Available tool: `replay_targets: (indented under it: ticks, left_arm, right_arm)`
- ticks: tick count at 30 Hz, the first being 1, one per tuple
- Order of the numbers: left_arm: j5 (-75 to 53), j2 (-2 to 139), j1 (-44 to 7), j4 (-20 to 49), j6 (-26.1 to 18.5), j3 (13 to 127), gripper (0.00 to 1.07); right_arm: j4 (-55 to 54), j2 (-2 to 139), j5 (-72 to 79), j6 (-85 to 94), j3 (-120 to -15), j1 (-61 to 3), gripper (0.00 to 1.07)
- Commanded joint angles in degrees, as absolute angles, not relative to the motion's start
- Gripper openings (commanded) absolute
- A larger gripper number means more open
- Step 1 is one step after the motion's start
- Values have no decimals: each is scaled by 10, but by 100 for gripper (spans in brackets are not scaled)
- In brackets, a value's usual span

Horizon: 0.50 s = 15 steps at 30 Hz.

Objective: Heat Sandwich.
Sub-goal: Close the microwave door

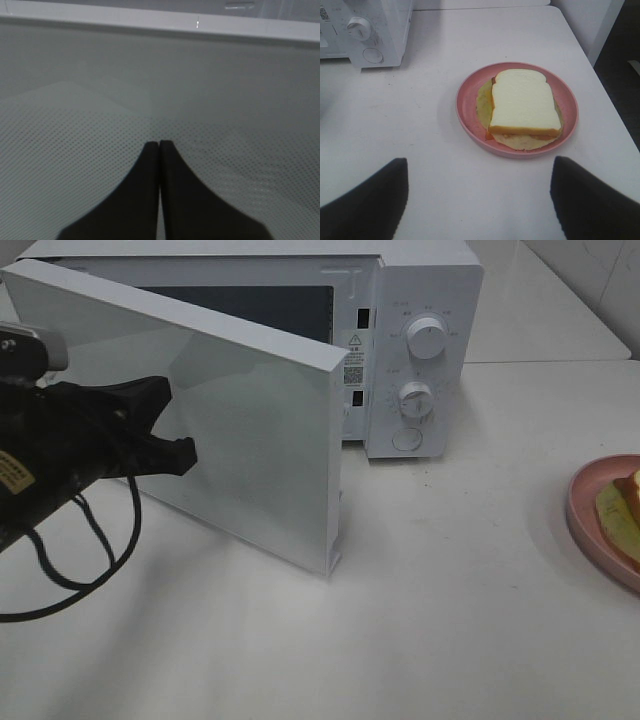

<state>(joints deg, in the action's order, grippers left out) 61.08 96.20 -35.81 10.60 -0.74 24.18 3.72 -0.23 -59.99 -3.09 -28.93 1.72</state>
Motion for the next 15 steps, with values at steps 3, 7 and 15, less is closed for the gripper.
replay_targets:
  ticks: [3,7,15]
  left_arm:
    - [595,989,-384,133,-13,294,0]
    - [565,1007,-397,142,-41,335,0]
    - [520,1040,-406,154,-52,413,0]
  right_arm:
    - [38,-17,-594,-25,-289,20,75]
    - [38,-17,-594,-25,-289,20,75]
    - [38,-17,-594,-25,-289,20,75]
